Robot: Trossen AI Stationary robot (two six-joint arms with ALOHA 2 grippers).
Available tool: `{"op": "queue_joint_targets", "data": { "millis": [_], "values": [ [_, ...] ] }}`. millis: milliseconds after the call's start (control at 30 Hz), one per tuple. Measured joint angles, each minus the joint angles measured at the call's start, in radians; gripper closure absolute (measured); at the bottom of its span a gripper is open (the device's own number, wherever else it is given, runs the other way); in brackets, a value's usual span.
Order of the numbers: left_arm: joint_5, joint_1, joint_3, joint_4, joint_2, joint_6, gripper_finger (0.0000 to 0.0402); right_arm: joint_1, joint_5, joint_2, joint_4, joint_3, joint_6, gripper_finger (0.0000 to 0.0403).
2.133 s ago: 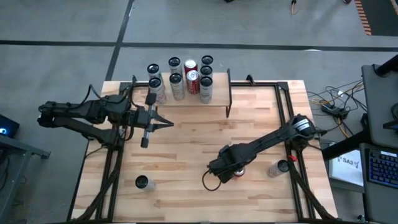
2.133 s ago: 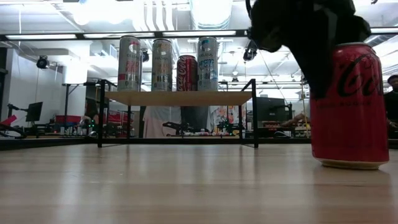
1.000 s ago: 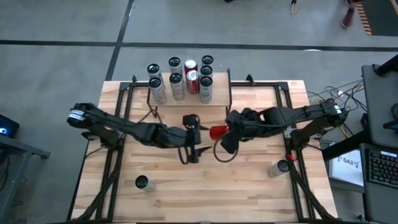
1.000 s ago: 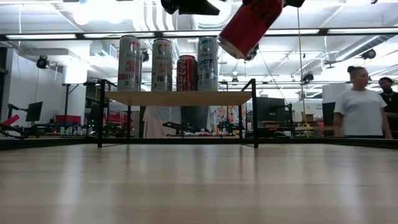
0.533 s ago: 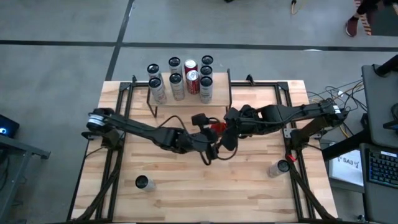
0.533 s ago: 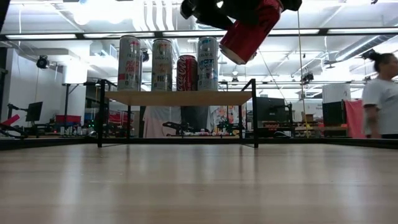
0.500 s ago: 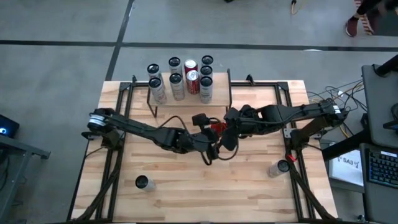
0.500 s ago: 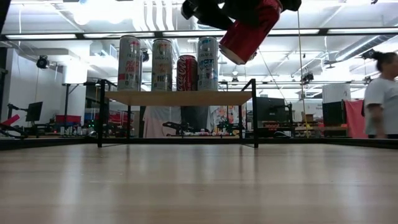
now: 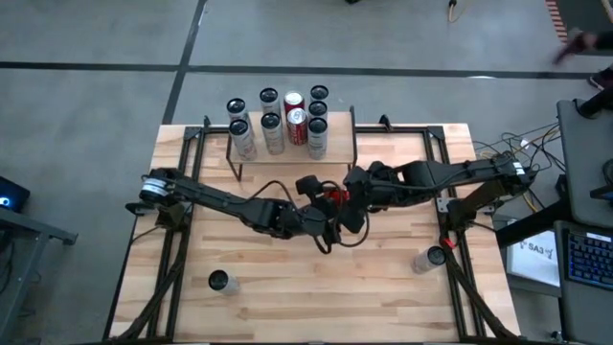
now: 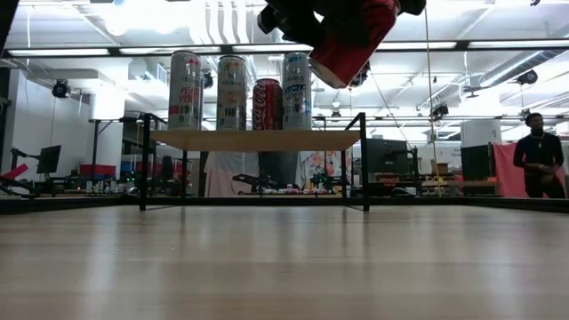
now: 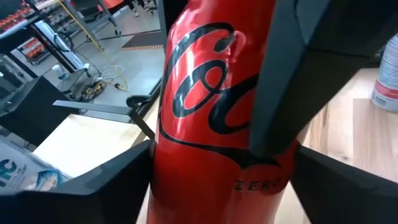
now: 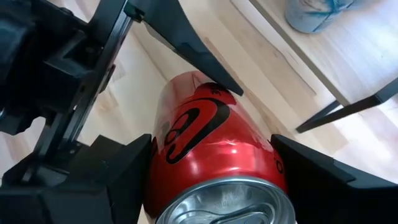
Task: Place canned beverage on shelf
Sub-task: Put the red soda can aligned with the other red soda cans on the shelf
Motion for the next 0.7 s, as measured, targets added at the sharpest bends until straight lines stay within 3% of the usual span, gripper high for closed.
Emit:
{"op": "queue_joint_targets", "data": {
  "millis": [100, 300, 500, 700],
  "values": [
    [-0.004, 0.000, 0.000, -0.002, 0.000, -0.006, 0.0117, 0.000, -0.007, -0.001, 0.006, 0.000, -0.014, 0.0118],
    [-0.026, 0.000, -0.001, 0.001, -0.005, 0.018, 0.0118, 0.000, -0.002, -0.010, 0.008, 0.000, -0.036, 0.0118],
    [-0.045, 0.007, -0.026, -0.021, -0.033, 0.085, 0.0118, 0.000, -0.001, -0.079, 0.004, 0.004, -0.052, 0.0019],
    [-0.068, 0.042, -0.095, -0.042, -0.130, 0.084, 0.0118, 0.000, 0.025, -0.186, 0.009, 0.004, -0.074, 0.0046]
  ]
}}
